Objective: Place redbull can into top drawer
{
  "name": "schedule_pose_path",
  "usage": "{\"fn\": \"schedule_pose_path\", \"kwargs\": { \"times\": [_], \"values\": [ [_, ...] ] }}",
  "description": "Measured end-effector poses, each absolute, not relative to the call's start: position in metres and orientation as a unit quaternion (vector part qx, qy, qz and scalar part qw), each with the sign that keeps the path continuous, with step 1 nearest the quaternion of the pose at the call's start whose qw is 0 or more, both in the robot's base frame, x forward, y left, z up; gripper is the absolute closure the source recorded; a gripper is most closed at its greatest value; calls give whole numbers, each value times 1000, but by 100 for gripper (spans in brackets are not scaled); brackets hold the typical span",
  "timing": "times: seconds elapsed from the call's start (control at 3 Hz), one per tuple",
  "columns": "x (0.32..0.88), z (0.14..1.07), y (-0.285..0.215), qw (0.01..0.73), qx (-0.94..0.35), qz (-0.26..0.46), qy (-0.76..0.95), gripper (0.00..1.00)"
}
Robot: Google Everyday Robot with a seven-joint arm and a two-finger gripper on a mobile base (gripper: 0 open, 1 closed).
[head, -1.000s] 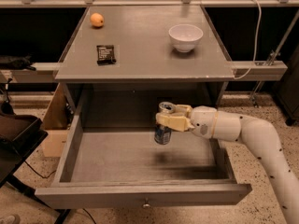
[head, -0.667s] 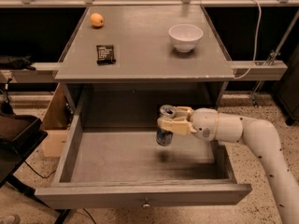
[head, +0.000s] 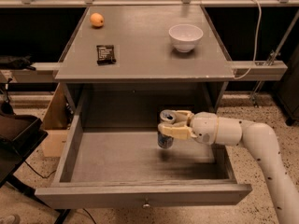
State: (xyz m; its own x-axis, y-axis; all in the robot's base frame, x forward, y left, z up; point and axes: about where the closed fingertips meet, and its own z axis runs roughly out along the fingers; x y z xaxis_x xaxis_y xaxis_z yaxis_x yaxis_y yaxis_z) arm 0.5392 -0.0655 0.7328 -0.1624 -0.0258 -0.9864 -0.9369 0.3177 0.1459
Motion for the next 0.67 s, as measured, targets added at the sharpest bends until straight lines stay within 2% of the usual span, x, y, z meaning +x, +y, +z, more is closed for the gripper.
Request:
{"fn": "schedule_pose_path", "kwargs": {
  "times": [0.67],
  "values": [
    [526, 711, -64, 543, -370, 419, 626, 100]
  ]
}}
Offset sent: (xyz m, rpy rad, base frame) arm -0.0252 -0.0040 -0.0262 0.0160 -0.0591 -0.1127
